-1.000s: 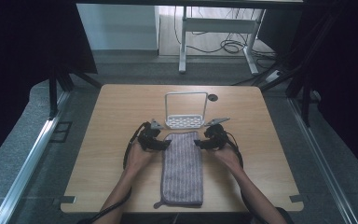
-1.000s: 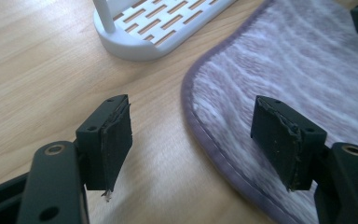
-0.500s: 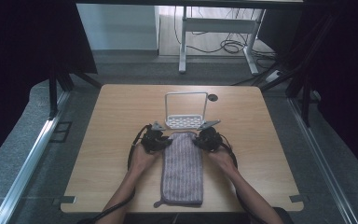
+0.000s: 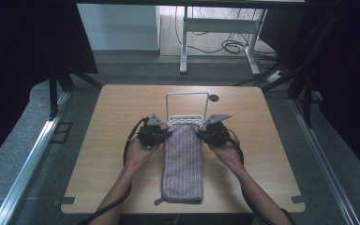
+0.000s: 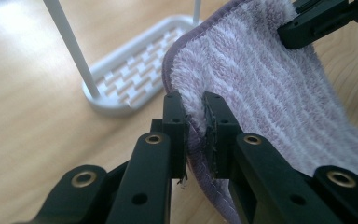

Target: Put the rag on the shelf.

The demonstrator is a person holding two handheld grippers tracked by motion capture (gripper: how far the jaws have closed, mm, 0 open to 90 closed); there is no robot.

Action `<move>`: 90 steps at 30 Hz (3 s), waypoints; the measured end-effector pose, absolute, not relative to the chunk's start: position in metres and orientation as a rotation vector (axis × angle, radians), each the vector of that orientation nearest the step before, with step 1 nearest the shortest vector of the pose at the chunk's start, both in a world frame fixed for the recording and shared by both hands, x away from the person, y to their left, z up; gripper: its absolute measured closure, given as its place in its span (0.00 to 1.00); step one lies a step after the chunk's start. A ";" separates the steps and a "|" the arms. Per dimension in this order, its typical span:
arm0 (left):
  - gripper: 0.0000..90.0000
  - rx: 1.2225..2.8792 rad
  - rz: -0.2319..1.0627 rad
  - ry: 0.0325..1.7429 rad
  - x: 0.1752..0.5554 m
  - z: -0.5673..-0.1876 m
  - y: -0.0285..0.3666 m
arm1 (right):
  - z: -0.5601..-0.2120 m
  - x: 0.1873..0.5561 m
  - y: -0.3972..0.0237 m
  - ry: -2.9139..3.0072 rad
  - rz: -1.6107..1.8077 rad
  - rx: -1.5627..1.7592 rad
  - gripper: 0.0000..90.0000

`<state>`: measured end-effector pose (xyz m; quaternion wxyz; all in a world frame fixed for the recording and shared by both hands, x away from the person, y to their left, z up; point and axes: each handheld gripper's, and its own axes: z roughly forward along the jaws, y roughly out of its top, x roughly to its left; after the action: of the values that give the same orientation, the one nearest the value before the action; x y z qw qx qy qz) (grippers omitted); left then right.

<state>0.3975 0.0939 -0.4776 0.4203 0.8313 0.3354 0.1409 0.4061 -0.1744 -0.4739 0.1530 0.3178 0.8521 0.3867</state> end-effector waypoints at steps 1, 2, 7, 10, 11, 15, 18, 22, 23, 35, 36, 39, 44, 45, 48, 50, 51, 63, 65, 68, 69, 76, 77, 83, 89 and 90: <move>0.89 2.078 0.357 0.833 0.397 -0.473 0.095 | -0.469 0.405 -0.175 2.438 1.118 0.902 0.94; 0.89 2.078 0.357 0.833 0.397 -0.473 0.095 | -0.469 0.405 -0.175 2.438 1.118 0.902 0.94; 0.89 2.054 0.385 0.803 0.396 -0.451 0.097 | -0.444 0.403 -0.177 2.402 1.155 0.860 0.94; 0.89 2.054 0.409 0.778 0.395 -0.438 0.097 | -0.432 0.403 -0.178 2.384 1.168 0.847 0.94; 0.89 2.052 0.416 0.772 0.395 -0.433 0.097 | -0.428 0.403 -0.179 2.379 1.174 0.842 0.94; 0.89 2.048 0.450 0.740 0.395 -0.414 0.095 | -0.410 0.405 -0.183 2.345 1.205 0.832 0.94; 0.89 2.040 0.462 0.729 0.396 -0.405 0.095 | -0.404 0.406 -0.184 2.335 1.212 0.826 0.94; 0.90 2.041 0.494 0.709 0.398 -0.387 0.091 | -0.386 0.407 -0.188 2.302 1.228 0.808 0.94; 0.90 2.041 0.494 0.709 0.398 -0.387 0.091 | -0.382 0.407 -0.188 2.296 1.230 0.806 0.94; 0.89 2.027 0.580 0.677 0.415 -0.336 0.086 | -0.334 0.419 -0.192 2.202 1.261 0.777 0.94; 0.89 2.020 0.581 0.679 0.417 -0.331 0.085 | -0.329 0.421 -0.193 2.192 1.263 0.773 0.94; 0.89 2.009 0.595 0.685 0.427 -0.315 0.085 | -0.311 0.429 -0.193 2.150 1.271 0.764 0.94; 0.89 2.004 0.635 0.691 0.439 -0.298 0.083 | -0.293 0.440 -0.191 2.115 1.263 0.751 0.93; 0.89 2.001 0.642 0.692 0.441 -0.295 0.083 | -0.289 0.442 -0.190 2.109 1.263 0.751 0.93; 0.89 2.004 0.666 0.694 0.450 -0.285 0.082 | -0.281 0.448 -0.188 2.093 1.253 0.746 0.93; 0.89 1.994 0.677 0.702 0.456 -0.279 0.082 | -0.275 0.454 -0.187 2.081 1.253 0.746 0.93; 0.89 1.986 0.689 0.709 0.462 -0.274 0.082 | -0.270 0.460 -0.185 2.072 1.250 0.748 0.93; 0.87 1.974 0.712 0.799 0.506 -0.267 0.079 | -0.257 0.501 -0.177 2.035 1.236 0.797 0.92; 0.87 1.969 0.718 0.822 0.514 -0.270 0.077 | -0.258 0.508 -0.176 2.032 1.230 0.807 0.91; 0.87 1.964 0.731 0.849 0.524 -0.275 0.075 | -0.261 0.519 -0.174 2.029 1.223 0.831 0.90; 0.86 1.965 0.743 0.868 0.531 -0.279 0.073 | -0.265 0.526 -0.174 2.027 1.220 0.847 0.90; 0.85 1.982 0.785 0.925 0.550 -0.299 0.066 | -0.283 0.550 -0.171 2.042 1.202 0.915 0.91; 0.85 1.995 0.793 0.936 0.554 -0.306 0.064 | -0.286 0.553 -0.171 2.046 1.195 0.923 0.91; 0.83 2.095 0.773 0.991 0.571 -0.339 0.058 | -0.318 0.571 -0.166 2.109 1.130 0.973 0.92; 0.81 2.150 0.716 1.035 0.576 -0.363 0.055 | -0.343 0.579 -0.164 2.167 1.086 1.020 0.91; 0.79 2.151 0.705 1.045 0.576 -0.365 0.056 | -0.346 0.579 -0.164 2.175 1.085 1.025 0.90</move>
<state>0.5755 0.0556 -0.3650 0.3186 0.8178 0.3973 0.2679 0.5789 -0.1645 -0.3458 0.2492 0.3762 0.7985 0.3985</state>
